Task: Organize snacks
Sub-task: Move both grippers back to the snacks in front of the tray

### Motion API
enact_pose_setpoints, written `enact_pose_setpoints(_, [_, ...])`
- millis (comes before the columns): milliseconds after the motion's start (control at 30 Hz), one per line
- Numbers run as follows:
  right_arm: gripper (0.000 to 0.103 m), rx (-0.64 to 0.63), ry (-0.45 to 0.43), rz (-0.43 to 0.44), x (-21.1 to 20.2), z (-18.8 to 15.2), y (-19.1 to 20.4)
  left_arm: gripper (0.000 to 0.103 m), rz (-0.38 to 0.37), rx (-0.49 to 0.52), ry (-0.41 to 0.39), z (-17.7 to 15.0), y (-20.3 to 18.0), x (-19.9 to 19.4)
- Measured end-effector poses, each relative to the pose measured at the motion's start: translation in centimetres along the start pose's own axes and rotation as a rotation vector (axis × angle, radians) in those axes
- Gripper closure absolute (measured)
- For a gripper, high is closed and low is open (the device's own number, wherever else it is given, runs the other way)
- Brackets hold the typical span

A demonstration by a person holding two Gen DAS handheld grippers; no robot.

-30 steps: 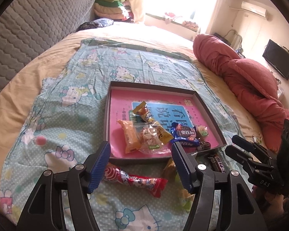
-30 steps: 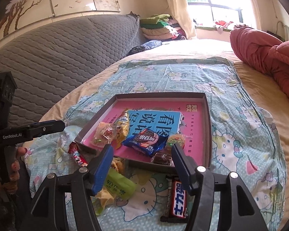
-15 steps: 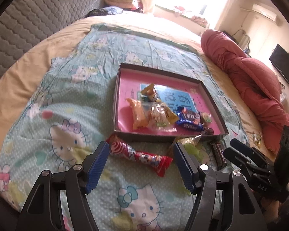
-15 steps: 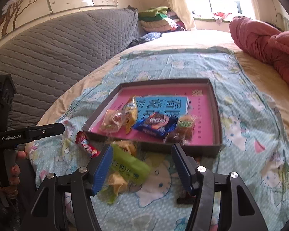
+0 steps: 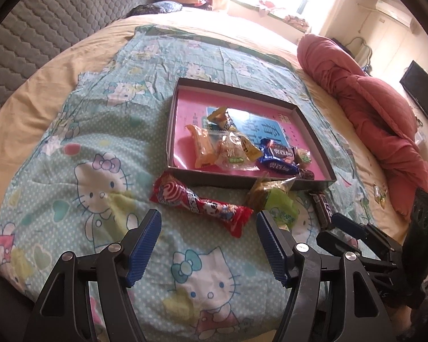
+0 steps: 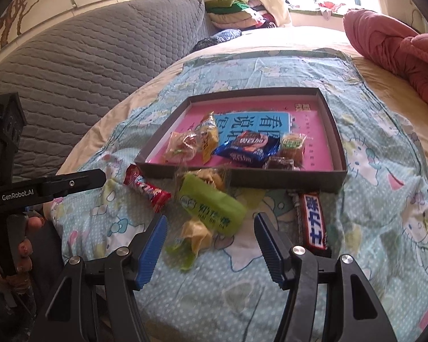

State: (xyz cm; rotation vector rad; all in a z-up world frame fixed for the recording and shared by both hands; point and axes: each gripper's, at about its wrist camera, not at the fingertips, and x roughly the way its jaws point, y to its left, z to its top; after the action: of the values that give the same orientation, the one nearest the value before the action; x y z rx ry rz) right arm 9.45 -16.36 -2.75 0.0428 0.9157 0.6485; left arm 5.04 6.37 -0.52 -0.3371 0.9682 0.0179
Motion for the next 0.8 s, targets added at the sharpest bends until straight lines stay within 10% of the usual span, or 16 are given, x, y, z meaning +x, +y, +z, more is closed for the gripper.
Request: enact_pose_setpoints(800, [0.040, 0.137, 0.142, 0.015, 3.9, -1.7, -0.5, 0.032, -0.106, -0.136, 0.103, -1.1, 1.5, 4.8])
